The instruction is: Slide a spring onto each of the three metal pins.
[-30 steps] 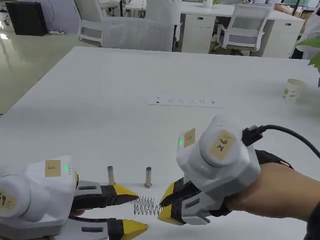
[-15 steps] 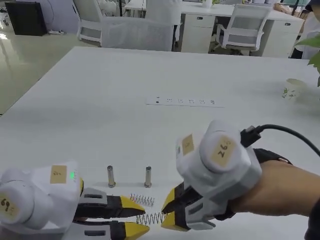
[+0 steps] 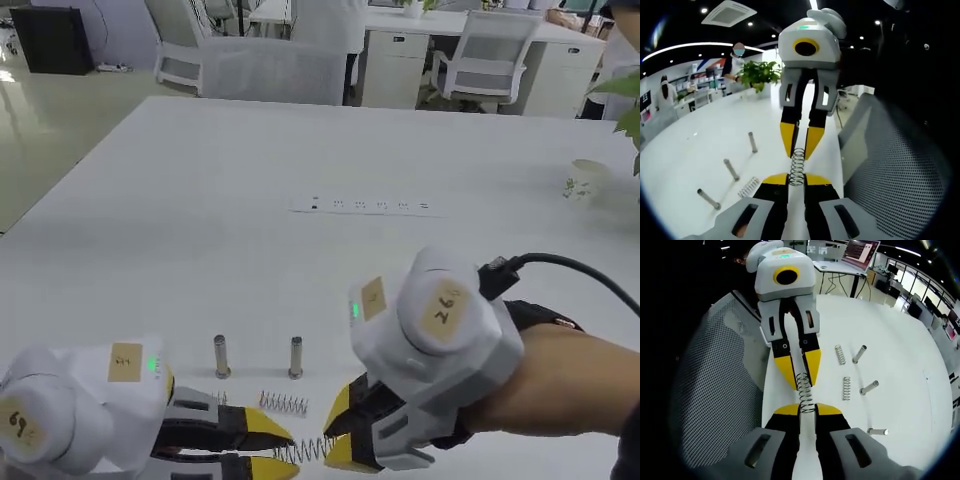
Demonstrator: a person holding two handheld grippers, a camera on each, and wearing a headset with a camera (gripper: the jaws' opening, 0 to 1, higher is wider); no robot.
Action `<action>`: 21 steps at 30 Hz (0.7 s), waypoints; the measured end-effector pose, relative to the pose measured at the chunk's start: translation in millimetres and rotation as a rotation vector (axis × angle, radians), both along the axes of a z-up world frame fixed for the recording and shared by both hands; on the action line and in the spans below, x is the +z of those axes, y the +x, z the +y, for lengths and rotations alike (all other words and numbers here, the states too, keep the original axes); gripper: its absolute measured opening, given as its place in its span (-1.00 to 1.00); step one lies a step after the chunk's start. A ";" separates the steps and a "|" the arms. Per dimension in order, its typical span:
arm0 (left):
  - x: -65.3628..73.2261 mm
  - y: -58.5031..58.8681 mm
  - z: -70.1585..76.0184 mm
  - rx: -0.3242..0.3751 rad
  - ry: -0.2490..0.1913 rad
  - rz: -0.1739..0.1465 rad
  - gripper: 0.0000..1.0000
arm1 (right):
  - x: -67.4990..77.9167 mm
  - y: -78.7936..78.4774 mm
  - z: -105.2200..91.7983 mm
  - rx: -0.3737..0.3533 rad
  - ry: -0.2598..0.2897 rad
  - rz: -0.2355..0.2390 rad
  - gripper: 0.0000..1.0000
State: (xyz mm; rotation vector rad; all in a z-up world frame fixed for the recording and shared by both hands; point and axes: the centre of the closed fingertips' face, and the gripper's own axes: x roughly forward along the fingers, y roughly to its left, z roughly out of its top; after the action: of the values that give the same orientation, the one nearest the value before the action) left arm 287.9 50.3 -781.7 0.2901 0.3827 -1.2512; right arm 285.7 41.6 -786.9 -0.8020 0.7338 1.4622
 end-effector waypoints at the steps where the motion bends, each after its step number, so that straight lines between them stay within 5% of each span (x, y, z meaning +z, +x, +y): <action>1: 0.2 -0.6 -0.3 -0.003 0.000 0.000 -0.93 | 0.4 -0.4 -0.2 0.001 0.000 0.000 -0.85; 21: 0.9 -0.3 0.8 -0.002 0.020 -0.018 -0.95 | 25.2 -3.0 10.1 0.003 0.044 -0.025 -0.85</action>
State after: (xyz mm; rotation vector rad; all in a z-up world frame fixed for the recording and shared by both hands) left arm 287.5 51.2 -780.8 0.3183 0.3795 -1.2464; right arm 282.7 51.7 -761.6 -0.7865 0.6799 1.4639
